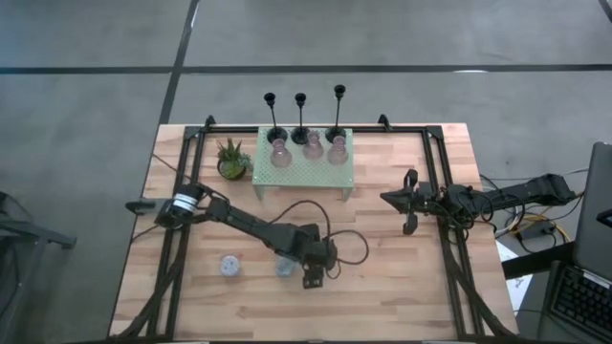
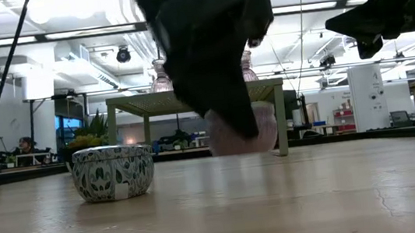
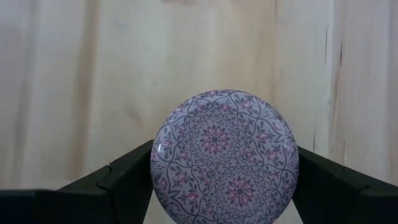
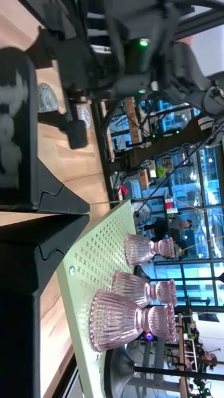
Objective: Pick & Place candle stick holders
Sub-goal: Put the purple scented candle on the shelf aligned with the transparent pink candle holder
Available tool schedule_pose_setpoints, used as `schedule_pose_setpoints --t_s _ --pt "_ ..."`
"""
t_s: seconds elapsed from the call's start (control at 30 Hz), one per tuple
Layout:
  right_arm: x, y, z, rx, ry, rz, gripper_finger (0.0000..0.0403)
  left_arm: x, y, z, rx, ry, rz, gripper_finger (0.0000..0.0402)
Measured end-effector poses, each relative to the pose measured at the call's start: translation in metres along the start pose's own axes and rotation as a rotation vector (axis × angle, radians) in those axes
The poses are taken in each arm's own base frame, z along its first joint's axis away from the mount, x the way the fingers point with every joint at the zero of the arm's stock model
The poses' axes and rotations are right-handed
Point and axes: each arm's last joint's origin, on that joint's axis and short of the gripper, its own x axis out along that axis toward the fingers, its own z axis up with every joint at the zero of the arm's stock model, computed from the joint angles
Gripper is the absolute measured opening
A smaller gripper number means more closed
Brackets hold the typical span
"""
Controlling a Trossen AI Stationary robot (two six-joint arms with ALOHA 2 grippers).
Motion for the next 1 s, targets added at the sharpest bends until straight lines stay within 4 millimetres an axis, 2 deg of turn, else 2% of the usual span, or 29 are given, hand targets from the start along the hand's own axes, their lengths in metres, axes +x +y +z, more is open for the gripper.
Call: schedule_pose_setpoints --t_s 0.33,0.6,0.8,1.0 --pt "0.0 0.0 0.0 0.0 0.0 0.0 0.0008 -0.058 0.031 0.046 0.033 -0.04 0.042 0.0314" --pt "0.0 0.0 0.0 0.0 0.0 0.0 0.0008 -0.099 0.073 0.083 0.013 -0.154 0.077 0.0314" --pt "0.0 0.0 0.0 0.0 0.0 0.0 0.0008 -0.113 0.114 0.096 -0.071 -0.205 0.14 0.0314" --pt "0.0 0.0 0.0 0.0 0.001 0.0 0.0008 -0.115 0.157 0.098 -0.268 -0.226 0.232 0.0314"
